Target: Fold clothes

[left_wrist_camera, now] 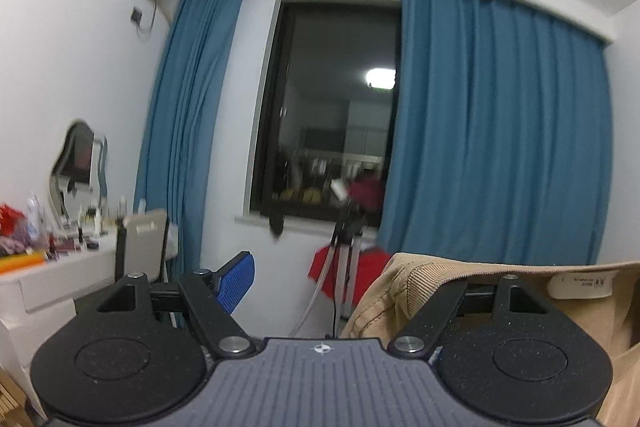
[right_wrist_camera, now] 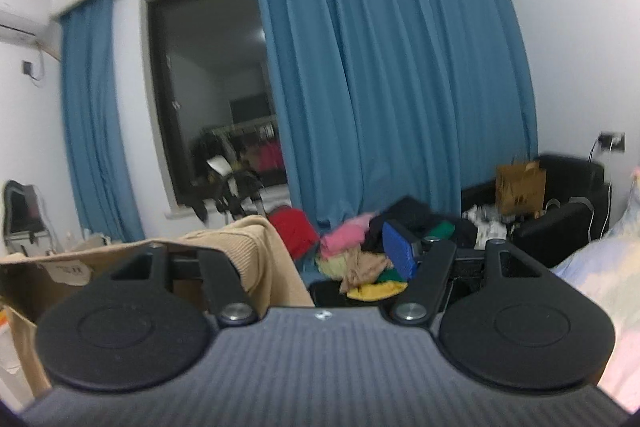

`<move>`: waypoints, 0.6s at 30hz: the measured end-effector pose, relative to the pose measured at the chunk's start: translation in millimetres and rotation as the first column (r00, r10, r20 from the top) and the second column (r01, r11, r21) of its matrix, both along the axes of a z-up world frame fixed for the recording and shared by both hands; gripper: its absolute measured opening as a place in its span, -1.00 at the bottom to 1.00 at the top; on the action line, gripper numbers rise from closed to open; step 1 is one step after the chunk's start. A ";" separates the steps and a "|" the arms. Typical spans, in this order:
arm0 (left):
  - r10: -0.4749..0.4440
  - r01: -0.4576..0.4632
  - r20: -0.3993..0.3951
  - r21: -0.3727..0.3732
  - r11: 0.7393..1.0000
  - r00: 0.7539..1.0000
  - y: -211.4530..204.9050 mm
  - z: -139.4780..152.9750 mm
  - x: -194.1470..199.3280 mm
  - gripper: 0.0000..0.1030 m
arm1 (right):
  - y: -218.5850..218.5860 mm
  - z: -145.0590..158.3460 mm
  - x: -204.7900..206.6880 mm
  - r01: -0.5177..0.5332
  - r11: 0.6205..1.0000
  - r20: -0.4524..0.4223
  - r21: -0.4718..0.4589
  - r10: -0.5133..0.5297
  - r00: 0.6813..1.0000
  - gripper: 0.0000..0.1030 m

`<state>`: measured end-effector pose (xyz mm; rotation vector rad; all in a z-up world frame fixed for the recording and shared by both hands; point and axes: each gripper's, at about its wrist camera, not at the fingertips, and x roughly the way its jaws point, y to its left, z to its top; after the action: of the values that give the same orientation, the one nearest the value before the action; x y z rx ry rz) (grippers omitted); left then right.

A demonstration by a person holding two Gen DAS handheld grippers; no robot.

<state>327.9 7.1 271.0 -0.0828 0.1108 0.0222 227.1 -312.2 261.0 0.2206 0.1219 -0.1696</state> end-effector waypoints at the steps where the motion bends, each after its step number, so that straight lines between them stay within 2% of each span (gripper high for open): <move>1: 0.004 -0.004 -0.019 0.006 1.000 1.000 -6.1 -19.2 28.3 0.53 | -1.3 -13.5 25.7 0.010 1.000 -0.021 -0.001 -0.010 1.000 0.29; 4: 0.006 -0.003 -0.094 0.032 0.999 0.996 -23.6 -83.5 117.2 0.55 | -7.8 -64.2 104.5 0.032 0.999 -0.101 -0.006 -0.033 0.994 0.29; 6: 0.006 0.001 -0.167 0.039 0.999 0.986 -31.8 -137.7 169.4 0.55 | -16.4 -106.9 153.4 0.036 0.999 -0.170 0.001 -0.036 0.985 0.29; 9: 0.002 0.008 -0.289 0.031 1.000 0.957 -34.1 -219.3 237.3 0.54 | -31.0 -176.9 221.1 0.034 0.999 -0.279 0.006 -0.031 0.960 0.28; 11: 0.001 0.020 -0.356 0.056 0.998 0.935 -37.6 -269.1 269.8 0.54 | -35.2 -223.3 260.7 0.024 1.000 -0.344 -0.002 -0.023 0.939 0.26; 12: 0.010 0.024 -0.389 0.081 0.996 0.921 -40.0 -298.2 284.5 0.54 | -36.9 -246.0 276.9 0.018 1.000 -0.377 -0.008 -0.020 0.926 0.26; 15: 0.016 0.031 -0.466 0.093 0.995 0.885 -39.8 -356.0 317.1 0.54 | -39.9 -304.0 318.1 -0.019 1.000 -0.493 -0.008 0.013 0.870 0.26; 18: 0.014 0.047 -0.535 0.099 0.994 0.845 -40.5 -399.5 342.5 0.50 | -38.8 -347.6 350.6 -0.069 0.998 -0.606 0.002 0.056 0.794 0.25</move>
<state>670.3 -33.5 -128.5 0.0366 0.6738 0.0337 577.7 -351.0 -86.6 0.1335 0.7728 -0.1703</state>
